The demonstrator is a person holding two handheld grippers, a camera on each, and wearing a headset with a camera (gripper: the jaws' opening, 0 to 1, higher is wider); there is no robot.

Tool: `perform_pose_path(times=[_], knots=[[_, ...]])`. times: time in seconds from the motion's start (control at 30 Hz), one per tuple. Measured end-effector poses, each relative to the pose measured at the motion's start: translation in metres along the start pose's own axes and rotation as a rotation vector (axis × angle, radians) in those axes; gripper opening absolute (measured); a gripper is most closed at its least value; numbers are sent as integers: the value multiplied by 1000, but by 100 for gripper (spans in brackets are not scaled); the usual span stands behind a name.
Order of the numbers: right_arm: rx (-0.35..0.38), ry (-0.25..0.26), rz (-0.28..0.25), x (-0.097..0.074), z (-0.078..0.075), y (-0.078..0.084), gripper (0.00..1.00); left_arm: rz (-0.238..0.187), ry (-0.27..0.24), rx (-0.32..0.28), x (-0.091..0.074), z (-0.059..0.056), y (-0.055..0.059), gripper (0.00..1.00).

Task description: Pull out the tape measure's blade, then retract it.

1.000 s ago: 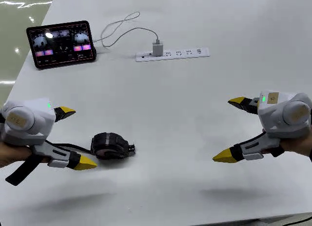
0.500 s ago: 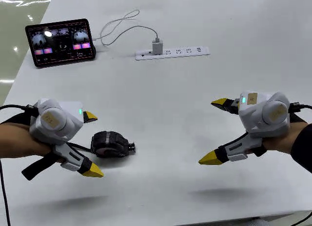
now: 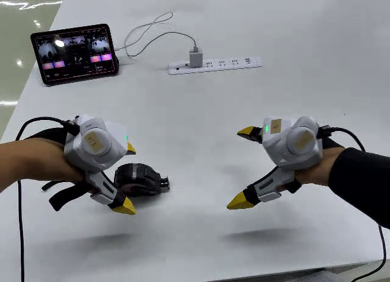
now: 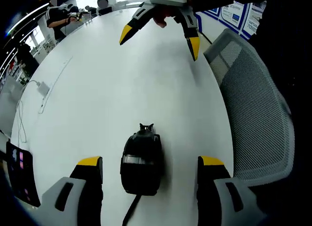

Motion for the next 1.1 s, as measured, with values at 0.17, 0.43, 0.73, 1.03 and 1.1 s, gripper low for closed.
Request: perform_pose_path(times=[0.17, 0.43, 0.73, 1.03, 1.1], knots=[[-18, -22, -14, 13, 2, -14, 99, -3, 3, 8, 3, 1, -5, 60], [-8, -62, -12, 28, 4, -24, 99, 40, 8, 18, 12, 2, 0, 50], [-6, -69, -7, 41, 2, -28, 99, 74, -62, 36, 16, 8, 1, 30], [-51, -65, -32, 53, 1, -40, 88, 79, -82, 36, 19, 9, 4, 30], [-55, -70, -34, 57, 2, -42, 86, 81, -87, 32, 19, 9, 4, 30]])
Point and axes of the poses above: the centre of the closed fingertips' face, and the gripper's own axes: x roughly forward along the fingers, z roughly to its left, y roughly out of its underside, the point moved 3 cm from there along -x, roughly backward along the fingers, and after that the axes turned 7 degrees about z, right-handed, at the moved point
